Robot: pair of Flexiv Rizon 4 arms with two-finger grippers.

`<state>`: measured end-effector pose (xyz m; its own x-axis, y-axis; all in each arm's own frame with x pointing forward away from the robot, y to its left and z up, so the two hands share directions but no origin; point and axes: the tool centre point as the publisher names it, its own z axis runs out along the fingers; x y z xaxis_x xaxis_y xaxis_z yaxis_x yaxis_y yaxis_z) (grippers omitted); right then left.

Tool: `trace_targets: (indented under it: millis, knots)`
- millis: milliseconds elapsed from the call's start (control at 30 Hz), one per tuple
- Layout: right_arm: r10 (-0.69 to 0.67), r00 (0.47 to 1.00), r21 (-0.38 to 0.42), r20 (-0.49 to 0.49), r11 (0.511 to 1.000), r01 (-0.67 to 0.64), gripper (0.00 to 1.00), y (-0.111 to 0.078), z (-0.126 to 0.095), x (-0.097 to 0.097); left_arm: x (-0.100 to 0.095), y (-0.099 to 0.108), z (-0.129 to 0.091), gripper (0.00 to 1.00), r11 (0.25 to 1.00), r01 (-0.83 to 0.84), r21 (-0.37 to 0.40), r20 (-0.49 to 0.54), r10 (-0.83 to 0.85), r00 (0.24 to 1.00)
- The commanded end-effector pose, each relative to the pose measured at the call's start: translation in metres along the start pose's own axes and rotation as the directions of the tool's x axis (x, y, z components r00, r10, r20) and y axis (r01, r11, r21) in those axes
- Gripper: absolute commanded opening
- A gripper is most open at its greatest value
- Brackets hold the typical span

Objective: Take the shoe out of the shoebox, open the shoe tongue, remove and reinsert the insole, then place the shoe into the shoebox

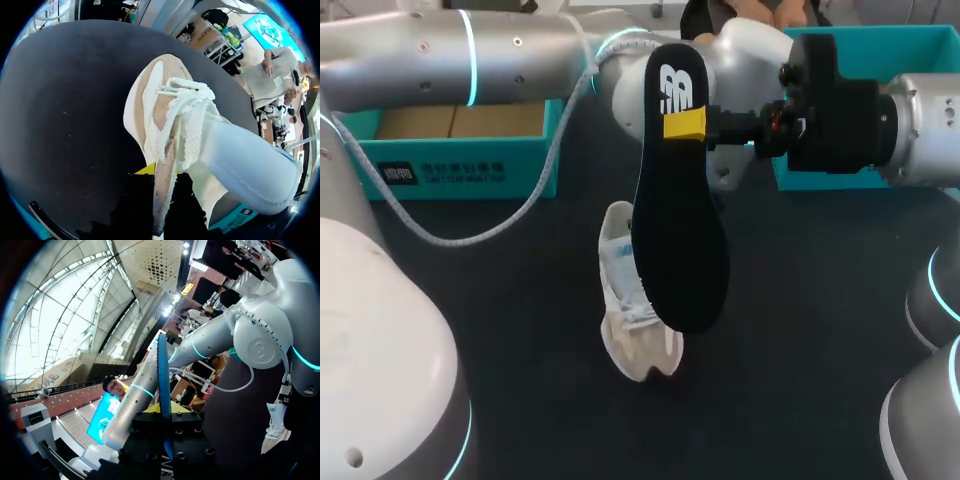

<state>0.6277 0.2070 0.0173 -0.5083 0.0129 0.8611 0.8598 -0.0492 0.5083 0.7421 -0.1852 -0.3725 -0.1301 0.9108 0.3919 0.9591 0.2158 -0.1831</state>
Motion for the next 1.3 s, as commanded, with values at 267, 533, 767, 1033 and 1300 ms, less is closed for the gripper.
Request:
trace_targets:
  millis: [267, 533, 767, 1033, 1300]
  knots:
    - [0.002, 1.0, -0.001, 0.004, 1.0, -0.002, 0.0, 0.0, 0.003, 0.0, -0.007, -0.014, 0.016, 0.0, 0.998, -0.026, -0.058, -0.02, 0.025, 0.999]
    - [0.002, 1.0, -0.001, 0.004, 1.0, -0.002, 0.0, 0.0, 0.003, 0.0, -0.008, -0.012, 0.017, 1.0, 0.998, -0.059, -0.033, -0.022, 0.058, 0.998]
    - [0.002, 1.0, -0.001, 0.004, 1.0, -0.002, 0.0, 0.0, 0.003, 0.0, 0.001, -0.004, -0.01, 1.0, 0.996, -0.085, 0.035, 0.077, 0.082, 0.994]
    - [0.002, 1.0, -0.001, 0.004, 1.0, -0.002, 0.0, 0.0, 0.003, 0.0, 0.004, 0.012, -0.056, 1.0, 0.993, -0.089, 0.081, 0.279, 0.064, 0.958]
    - [0.002, 1.0, -0.001, 0.004, 1.0, -0.002, 0.0, 0.0, 0.003, 0.0, 0.014, 0.021, -0.104, 1.0, 0.989, -0.135, 0.053, 0.494, 0.092, 0.865]
